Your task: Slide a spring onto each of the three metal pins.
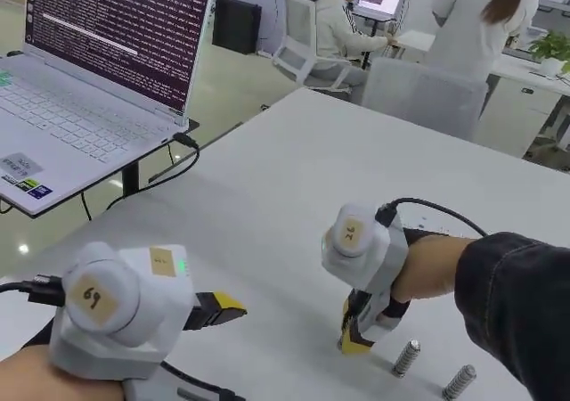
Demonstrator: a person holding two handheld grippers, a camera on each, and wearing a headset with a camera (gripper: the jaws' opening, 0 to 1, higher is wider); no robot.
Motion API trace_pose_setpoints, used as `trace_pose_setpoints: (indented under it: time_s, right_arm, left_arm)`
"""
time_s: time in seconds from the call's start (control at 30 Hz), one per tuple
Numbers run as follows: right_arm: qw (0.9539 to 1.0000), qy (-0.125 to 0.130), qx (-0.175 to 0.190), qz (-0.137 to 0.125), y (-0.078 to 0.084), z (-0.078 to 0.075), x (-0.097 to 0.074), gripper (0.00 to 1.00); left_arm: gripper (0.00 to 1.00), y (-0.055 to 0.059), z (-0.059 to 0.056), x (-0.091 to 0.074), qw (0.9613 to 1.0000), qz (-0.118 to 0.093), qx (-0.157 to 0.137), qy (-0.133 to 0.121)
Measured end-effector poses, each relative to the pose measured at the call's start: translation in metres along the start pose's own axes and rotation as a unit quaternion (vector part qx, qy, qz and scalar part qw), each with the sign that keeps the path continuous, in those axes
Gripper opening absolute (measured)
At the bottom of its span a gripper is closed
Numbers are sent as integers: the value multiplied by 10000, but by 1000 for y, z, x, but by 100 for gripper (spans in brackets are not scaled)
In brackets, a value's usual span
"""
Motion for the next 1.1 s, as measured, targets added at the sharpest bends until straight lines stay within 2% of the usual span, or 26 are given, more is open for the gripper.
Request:
trace_pose_setpoints:
  time_s: [0.27,0.33,0.57,0.9,1.0,1.1]
  right_arm:
    - [9997,61,171,-176,0,-1,-7,32]
    - [9995,141,203,-218,0,-3,-8,36]
    - [9981,161,410,-440,0,-1,-15,42]
    - [9927,399,689,-904,1,-3,-33,50]
    - [9891,493,809,-1126,1,-2,-40,52]
    - [9870,623,832,-1222,3,-1,-48,55]
  left_arm:
    - [69,-3,0,1,10000,-15,11,10]
    - [69,-3,0,1,10000,-19,20,18]
    - [70,-5,-1,3,10000,-21,37,36]
    - [70,-10,0,4,10000,-34,77,38]
    - [70,-9,-1,4,10000,-21,73,49]
    - [70,-9,-2,4,10000,9,74,57]
Point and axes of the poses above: the centre of the closed fingertips' face, and the gripper's own axes: x roughly forward along the fingers, z roughly to its left, y roughly out of its underside, the point moved 2 cm from there along -x, roughly backward along the fingers, and after that the axes turned 6 degrees about -z, right-handed, at the moved point
